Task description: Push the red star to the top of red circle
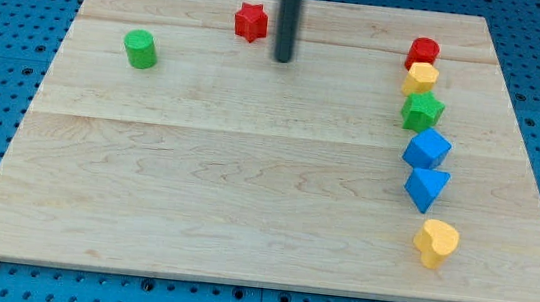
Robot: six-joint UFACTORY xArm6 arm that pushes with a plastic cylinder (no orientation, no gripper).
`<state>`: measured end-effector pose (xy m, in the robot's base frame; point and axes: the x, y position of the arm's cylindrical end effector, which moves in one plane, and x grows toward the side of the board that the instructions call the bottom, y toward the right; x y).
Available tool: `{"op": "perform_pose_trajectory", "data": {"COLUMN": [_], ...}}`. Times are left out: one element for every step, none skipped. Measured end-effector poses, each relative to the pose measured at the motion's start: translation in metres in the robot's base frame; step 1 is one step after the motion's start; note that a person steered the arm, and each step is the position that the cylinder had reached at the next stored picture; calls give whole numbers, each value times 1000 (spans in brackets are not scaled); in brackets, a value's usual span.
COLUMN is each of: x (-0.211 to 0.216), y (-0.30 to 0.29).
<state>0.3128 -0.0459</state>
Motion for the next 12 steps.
{"op": "perform_pose_trajectory", "data": {"x": [-18, -59, -74, -77, -81, -100, -104, -96, -97, -97, -89, -37], "y": [-84, -33, 39, 100, 158, 153, 172, 203, 168, 71, -60, -133]}}
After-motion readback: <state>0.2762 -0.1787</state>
